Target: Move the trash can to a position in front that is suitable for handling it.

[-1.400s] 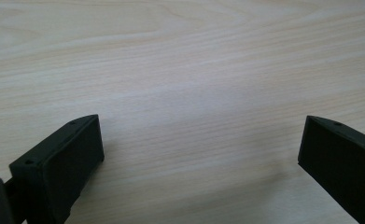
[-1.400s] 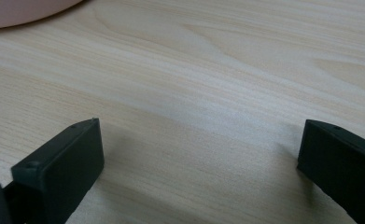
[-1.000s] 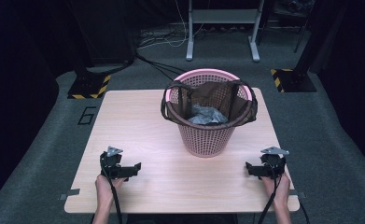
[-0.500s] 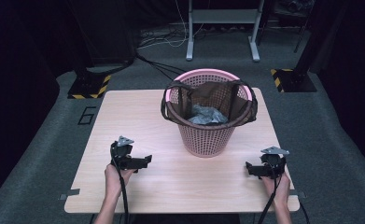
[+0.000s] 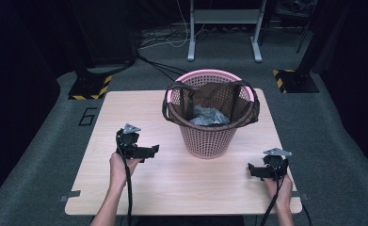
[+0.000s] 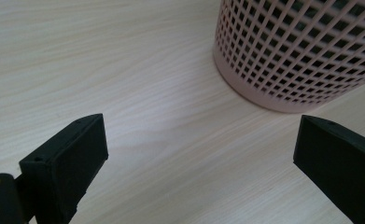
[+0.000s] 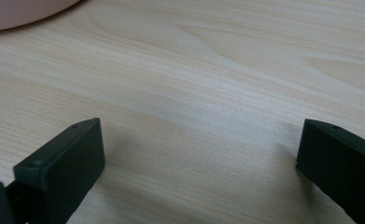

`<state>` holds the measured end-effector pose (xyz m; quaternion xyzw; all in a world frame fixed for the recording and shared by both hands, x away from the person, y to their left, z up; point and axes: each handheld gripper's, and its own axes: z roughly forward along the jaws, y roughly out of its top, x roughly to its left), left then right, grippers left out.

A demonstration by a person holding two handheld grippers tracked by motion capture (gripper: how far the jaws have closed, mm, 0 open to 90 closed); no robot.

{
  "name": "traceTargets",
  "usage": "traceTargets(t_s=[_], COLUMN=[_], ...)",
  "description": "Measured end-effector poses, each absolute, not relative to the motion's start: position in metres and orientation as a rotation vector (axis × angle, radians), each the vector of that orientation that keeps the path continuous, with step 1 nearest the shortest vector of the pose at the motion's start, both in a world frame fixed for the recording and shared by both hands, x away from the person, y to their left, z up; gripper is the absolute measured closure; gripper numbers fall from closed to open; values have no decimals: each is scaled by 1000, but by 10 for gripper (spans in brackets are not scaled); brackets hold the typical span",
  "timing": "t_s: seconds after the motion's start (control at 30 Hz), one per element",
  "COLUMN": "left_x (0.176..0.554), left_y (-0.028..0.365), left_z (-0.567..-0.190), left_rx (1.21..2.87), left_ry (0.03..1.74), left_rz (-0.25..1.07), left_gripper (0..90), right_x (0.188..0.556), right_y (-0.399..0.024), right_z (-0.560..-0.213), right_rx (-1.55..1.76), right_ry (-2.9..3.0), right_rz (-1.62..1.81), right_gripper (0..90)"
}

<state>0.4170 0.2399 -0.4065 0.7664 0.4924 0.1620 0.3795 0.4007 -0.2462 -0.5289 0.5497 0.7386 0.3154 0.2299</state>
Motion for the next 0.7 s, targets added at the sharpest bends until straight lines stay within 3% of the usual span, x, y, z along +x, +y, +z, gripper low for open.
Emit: traceTargets(t_s=[0.7], left_x=[455], left_y=[224], left_z=[-348], left_rx=[1921], left_ry=[1245], left_rz=[378], left_gripper=[54], right_x=[401], right_y=[-246], right_z=[-529], right_rx=[1512], right_ry=[2032], right_rz=[868], right_gripper=[0])
